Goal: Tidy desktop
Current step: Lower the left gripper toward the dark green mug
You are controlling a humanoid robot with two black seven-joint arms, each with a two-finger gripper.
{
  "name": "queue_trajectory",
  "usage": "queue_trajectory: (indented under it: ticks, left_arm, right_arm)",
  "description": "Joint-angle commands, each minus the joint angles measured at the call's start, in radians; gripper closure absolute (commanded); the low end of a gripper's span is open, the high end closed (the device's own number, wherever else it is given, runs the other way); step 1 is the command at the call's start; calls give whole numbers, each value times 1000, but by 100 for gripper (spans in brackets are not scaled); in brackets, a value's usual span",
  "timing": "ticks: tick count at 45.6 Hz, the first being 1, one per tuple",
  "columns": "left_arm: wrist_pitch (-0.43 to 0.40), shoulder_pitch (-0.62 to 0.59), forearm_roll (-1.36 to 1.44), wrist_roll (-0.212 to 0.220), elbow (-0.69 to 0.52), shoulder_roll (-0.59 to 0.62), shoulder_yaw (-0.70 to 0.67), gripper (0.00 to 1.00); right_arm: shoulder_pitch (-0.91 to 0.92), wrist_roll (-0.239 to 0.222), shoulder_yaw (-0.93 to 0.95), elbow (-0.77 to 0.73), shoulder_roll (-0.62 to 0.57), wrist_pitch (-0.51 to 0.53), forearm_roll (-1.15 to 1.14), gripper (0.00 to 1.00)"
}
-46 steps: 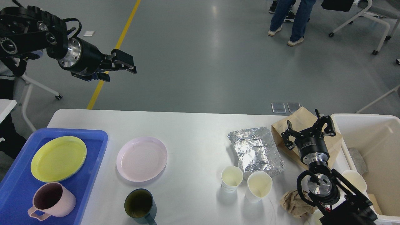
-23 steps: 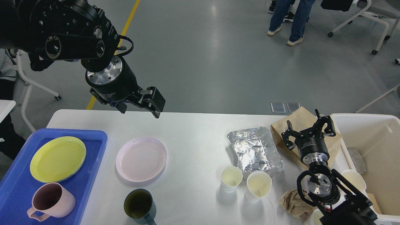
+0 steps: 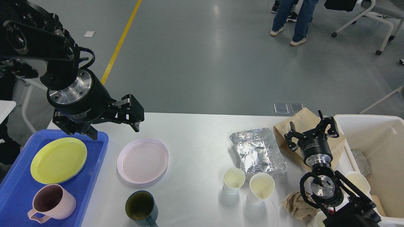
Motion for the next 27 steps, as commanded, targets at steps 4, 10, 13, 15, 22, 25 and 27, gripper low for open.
queue_trajectory:
  ticks: [4, 10, 13, 15, 22, 25, 27]
  left_arm:
    - [-107, 17, 37, -4, 37, 68, -20, 3]
    - [-107, -30, 37, 0, 47, 80, -20, 3]
    - [-118, -58, 39, 6, 43, 68, -20, 3]
    - [-128, -58, 39, 6, 42, 62, -20, 4]
    - [-116, 15, 40, 12, 36, 43, -35, 5]
    - [-98, 49, 58, 18, 34, 43, -58, 6]
    - [-72, 77, 85, 34, 34, 43, -77, 8]
  right_arm:
    - [0, 0, 1, 1, 0, 0, 0, 0]
    - [0, 0, 1, 1, 0, 0, 0, 0]
    - [0, 0, 1, 1, 0, 0, 0, 0]
    - [0, 0, 1, 1, 0, 0, 0, 0]
    - [0, 0, 1, 1, 0, 0, 0, 0]
    - [0, 0, 1, 1, 0, 0, 0, 0]
    - [0, -1, -1, 1, 0, 0, 0, 0]
